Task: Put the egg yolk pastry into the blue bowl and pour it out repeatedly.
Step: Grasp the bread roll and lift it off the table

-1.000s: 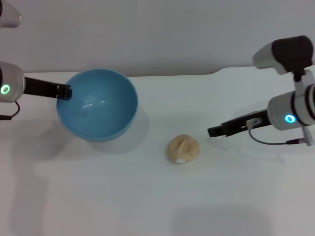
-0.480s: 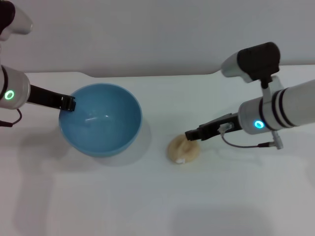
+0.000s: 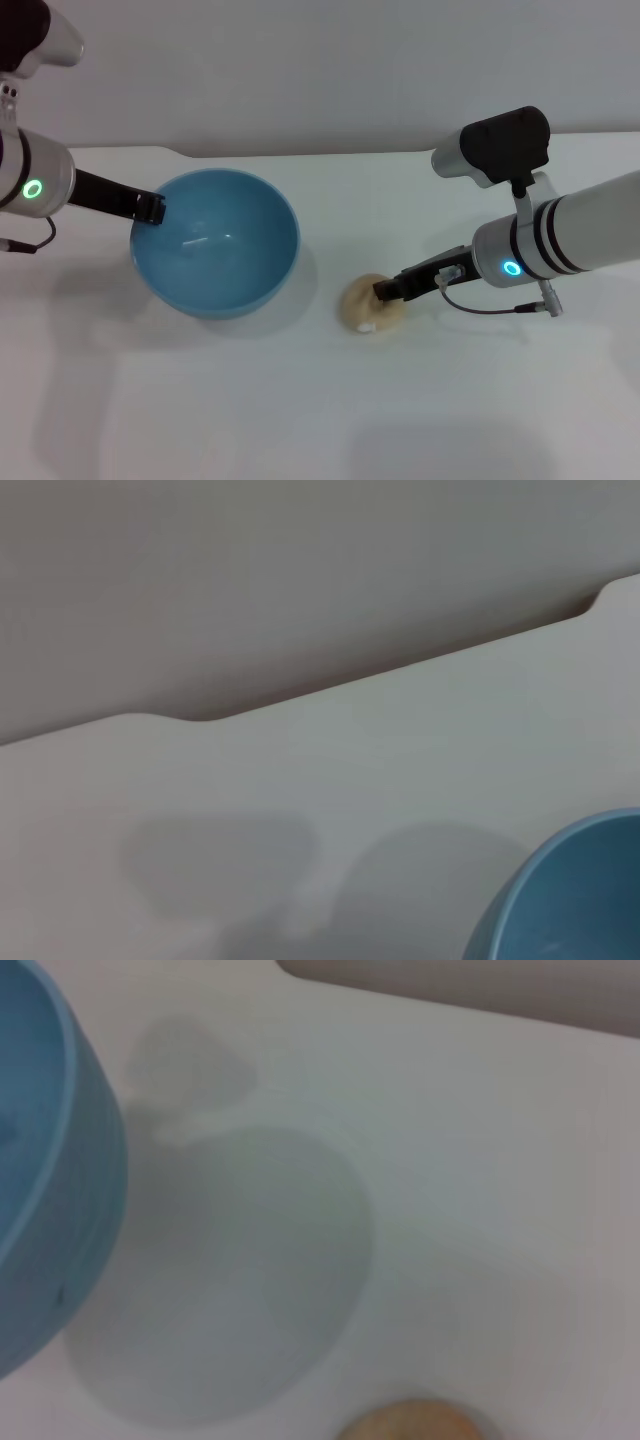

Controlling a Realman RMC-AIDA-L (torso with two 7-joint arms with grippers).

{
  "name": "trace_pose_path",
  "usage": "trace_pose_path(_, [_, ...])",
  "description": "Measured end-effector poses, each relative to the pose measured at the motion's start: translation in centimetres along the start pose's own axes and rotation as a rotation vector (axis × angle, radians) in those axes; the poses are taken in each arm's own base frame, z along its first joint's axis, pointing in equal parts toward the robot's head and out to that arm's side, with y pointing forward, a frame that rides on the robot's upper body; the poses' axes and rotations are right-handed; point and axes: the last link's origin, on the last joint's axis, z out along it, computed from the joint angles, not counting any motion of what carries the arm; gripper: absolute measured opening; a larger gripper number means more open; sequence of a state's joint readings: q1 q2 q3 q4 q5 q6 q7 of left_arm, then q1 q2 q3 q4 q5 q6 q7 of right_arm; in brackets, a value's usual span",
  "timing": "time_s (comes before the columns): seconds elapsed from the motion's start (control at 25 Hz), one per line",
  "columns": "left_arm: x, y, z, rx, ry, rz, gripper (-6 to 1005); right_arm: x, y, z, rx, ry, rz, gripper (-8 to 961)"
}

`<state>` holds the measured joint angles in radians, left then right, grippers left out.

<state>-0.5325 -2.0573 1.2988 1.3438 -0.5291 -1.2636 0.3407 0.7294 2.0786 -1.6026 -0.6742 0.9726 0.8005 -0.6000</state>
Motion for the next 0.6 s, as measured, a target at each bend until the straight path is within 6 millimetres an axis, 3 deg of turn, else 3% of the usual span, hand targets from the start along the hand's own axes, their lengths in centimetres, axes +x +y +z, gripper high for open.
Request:
trace_pose_path(0.24, [0.15, 0.32, 0.1, -0.002, -0.001, 0.014, 25, 0.29, 0.1, 0.49, 0.028, -0.008, -0.036, 436])
trace_pose_path(0.6, [0.35, 0.64, 0.2, -0.004, 0.001, 0.016, 26, 0.26, 0.3, 0.74, 0.015, -0.017, -0.012, 267])
